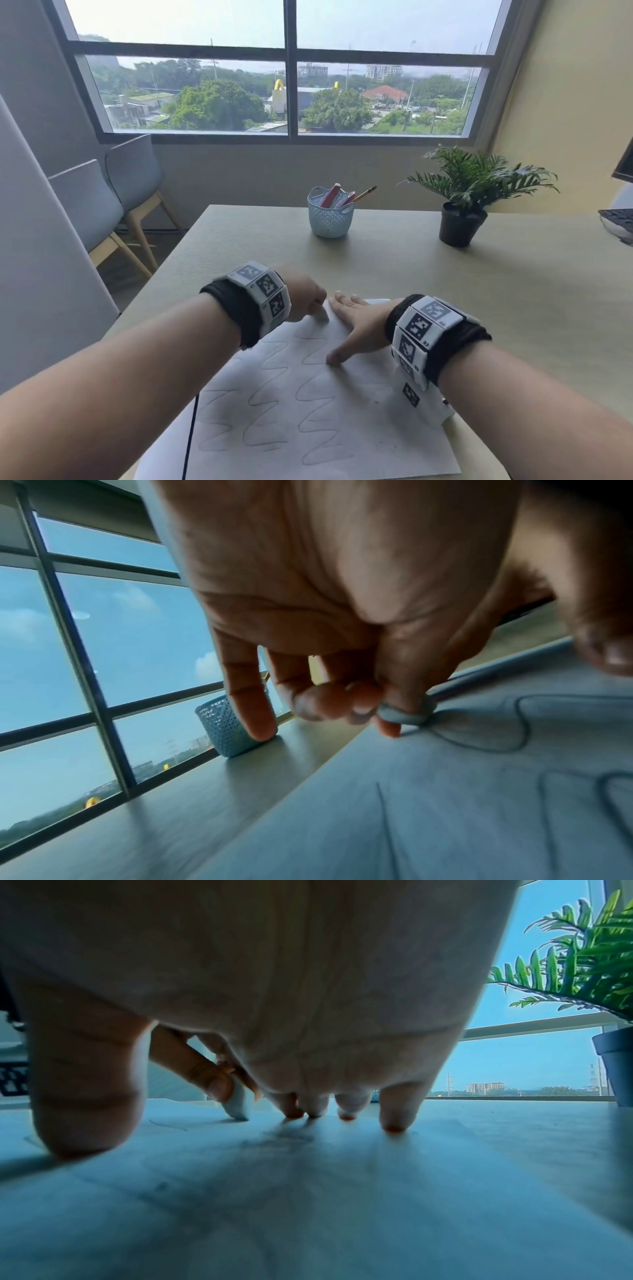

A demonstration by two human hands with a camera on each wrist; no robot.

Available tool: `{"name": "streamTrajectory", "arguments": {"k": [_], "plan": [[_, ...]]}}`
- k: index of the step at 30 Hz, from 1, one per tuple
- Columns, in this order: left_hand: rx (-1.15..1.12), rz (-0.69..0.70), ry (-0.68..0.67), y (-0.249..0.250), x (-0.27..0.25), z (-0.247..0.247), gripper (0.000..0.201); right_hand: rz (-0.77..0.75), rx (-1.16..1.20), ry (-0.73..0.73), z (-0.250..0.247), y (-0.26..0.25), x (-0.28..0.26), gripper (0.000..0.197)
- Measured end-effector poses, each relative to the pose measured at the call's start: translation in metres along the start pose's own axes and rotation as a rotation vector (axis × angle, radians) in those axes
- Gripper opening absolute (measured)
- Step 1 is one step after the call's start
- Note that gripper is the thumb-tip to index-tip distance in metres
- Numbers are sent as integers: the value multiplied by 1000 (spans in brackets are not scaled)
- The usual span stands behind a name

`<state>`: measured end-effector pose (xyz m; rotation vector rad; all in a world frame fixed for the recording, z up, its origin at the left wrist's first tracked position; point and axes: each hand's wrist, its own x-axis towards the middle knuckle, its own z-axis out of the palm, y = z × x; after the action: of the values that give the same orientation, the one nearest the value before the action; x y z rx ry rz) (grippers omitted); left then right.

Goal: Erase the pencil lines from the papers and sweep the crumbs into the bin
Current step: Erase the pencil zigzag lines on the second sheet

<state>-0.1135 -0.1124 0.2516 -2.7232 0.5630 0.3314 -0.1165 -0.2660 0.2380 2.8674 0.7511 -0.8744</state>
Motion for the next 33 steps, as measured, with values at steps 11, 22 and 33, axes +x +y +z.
{"name": "streamTrajectory", "arguments": {"k": [11,22,33], "plan": [[118,7,-46,5,-11,-6,27,-5,7,3,0,1,1,117],[119,31,-62,1,-24,-7,25,-6,24,37,0,2,3,114],[87,20,-76,0,-29,-5,26,-1,7,24,0,1,3,114]]}}
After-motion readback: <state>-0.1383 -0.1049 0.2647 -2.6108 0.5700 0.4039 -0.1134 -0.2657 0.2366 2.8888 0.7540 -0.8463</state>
